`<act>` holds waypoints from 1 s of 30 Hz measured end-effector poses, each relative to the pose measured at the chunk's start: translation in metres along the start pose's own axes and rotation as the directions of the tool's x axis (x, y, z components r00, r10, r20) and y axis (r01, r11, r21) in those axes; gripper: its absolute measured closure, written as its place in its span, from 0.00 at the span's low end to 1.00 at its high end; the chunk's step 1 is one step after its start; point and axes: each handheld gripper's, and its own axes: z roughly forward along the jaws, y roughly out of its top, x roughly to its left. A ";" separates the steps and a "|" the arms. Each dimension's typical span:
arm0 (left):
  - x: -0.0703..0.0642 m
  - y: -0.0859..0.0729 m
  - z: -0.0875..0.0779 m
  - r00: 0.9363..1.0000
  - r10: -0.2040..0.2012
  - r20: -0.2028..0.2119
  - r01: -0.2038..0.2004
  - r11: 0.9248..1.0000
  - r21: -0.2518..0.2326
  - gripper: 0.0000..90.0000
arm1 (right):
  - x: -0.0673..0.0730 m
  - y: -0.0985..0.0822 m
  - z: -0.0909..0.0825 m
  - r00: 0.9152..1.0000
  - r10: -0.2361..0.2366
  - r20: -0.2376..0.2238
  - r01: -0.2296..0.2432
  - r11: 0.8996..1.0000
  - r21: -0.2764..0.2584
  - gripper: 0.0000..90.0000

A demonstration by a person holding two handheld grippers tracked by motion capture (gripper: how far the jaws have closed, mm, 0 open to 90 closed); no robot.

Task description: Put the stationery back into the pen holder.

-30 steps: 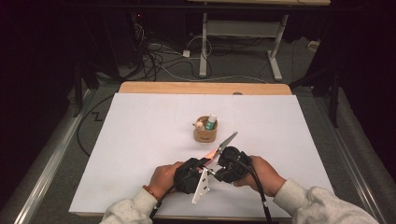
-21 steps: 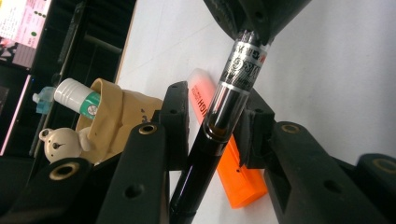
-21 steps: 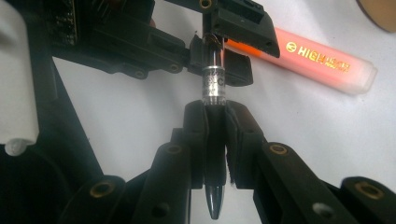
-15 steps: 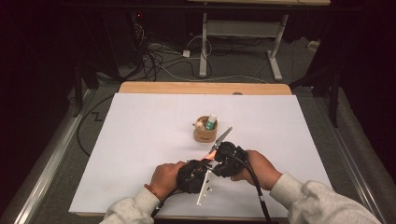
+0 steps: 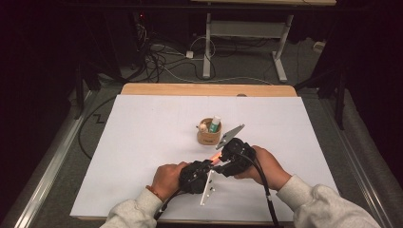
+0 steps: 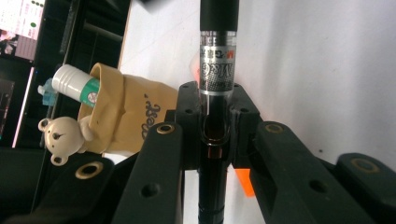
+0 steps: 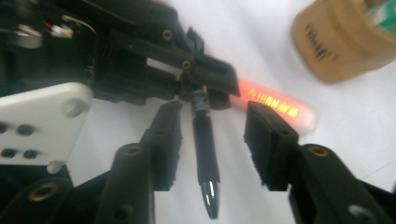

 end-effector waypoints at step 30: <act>0.044 -0.026 -0.006 0.883 -0.437 0.172 0.464 0.868 -0.174 0.85 | -0.044 -0.108 -0.019 0.936 0.155 0.317 0.036 0.852 -0.522 0.41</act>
